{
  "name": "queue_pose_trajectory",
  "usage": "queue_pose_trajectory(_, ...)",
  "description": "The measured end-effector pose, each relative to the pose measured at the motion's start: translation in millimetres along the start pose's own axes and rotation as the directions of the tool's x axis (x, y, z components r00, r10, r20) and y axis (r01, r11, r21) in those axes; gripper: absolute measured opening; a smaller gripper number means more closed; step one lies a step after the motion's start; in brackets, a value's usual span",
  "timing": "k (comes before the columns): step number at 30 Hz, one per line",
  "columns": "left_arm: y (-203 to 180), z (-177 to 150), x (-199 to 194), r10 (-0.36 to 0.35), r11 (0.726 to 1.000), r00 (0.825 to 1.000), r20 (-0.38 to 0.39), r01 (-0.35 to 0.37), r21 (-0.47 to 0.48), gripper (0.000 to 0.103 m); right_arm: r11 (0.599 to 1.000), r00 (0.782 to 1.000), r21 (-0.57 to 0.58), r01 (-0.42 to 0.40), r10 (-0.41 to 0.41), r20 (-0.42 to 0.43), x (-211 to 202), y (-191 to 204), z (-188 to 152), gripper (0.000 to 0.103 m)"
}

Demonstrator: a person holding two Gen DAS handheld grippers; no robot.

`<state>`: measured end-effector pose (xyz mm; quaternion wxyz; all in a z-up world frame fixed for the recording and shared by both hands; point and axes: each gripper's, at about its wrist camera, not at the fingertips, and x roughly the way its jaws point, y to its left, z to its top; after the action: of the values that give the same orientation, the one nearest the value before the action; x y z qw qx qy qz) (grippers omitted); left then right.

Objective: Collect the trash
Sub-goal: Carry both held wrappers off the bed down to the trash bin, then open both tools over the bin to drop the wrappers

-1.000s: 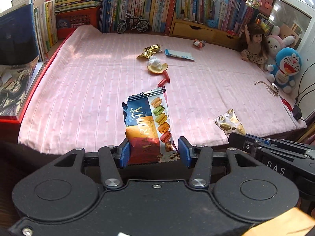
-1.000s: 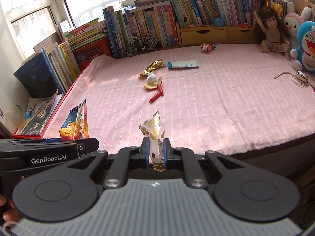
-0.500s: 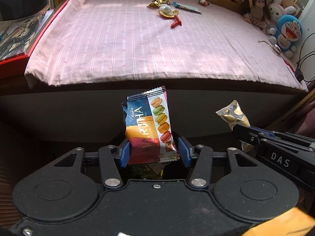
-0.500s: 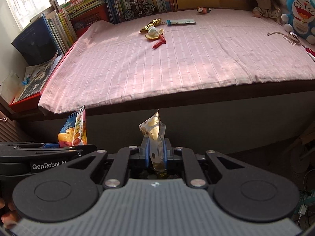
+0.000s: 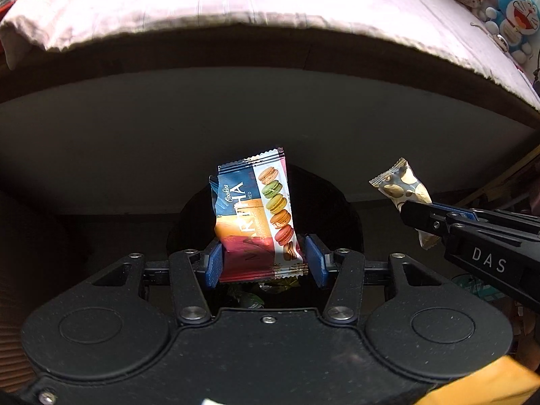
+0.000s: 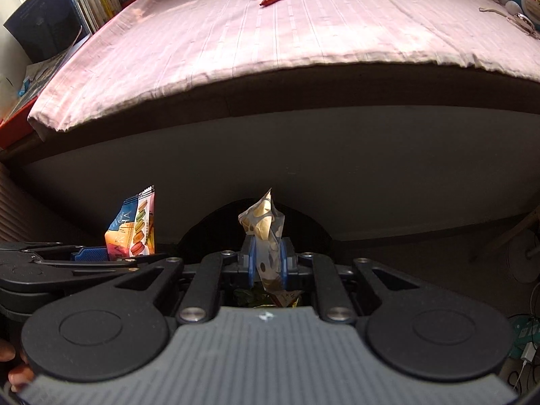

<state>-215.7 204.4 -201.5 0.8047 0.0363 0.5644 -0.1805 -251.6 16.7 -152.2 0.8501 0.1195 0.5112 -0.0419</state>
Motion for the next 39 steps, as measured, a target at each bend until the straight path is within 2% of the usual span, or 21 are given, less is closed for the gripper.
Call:
queue_pose_trajectory(13,24,-46,145,0.013,1.0,0.997,-0.074,-0.013,-0.004,0.048,0.999,0.997,-0.017,-0.031,0.03,-0.065,132,-19,-66,0.019)
queue_pose_trajectory(19,26,-56,183,0.01,1.0,0.995,-0.101,-0.01,-0.002,0.048,0.998,0.994,-0.034,-0.057,0.053,-0.099,167,-27,-79,0.02)
queue_pose_trajectory(27,28,-69,211,0.012,1.0,0.992,-0.129,-0.01,0.011,0.049,0.998,0.99,-0.046,-0.051,0.045,-0.13,193,-35,-82,0.024)
queue_pose_trajectory(29,30,-71,214,0.012,1.0,0.991,-0.136,-0.012,0.002,0.05,0.998,0.99,-0.045,-0.05,0.044,-0.132,199,-35,-86,0.038)
queue_pose_trajectory(31,33,-72,217,0.018,1.0,0.991,-0.136,-0.018,-0.002,0.054,0.998,0.991,-0.039,-0.049,0.043,-0.126,200,-36,-88,0.045)
queue_pose_trajectory(32,32,-74,219,0.026,1.0,0.991,-0.134,-0.027,-0.005,0.059,0.998,0.991,-0.037,-0.05,0.045,-0.125,200,-36,-88,0.051)
queue_pose_trajectory(36,35,-72,216,0.047,0.999,0.991,-0.123,-0.048,-0.007,0.076,0.999,0.992,-0.023,-0.048,0.045,-0.119,200,-36,-87,0.06)
queue_pose_trajectory(39,37,-72,210,0.06,0.998,0.993,-0.103,-0.06,0.004,0.08,0.999,0.992,-0.023,-0.046,0.043,-0.115,196,-34,-84,0.064)
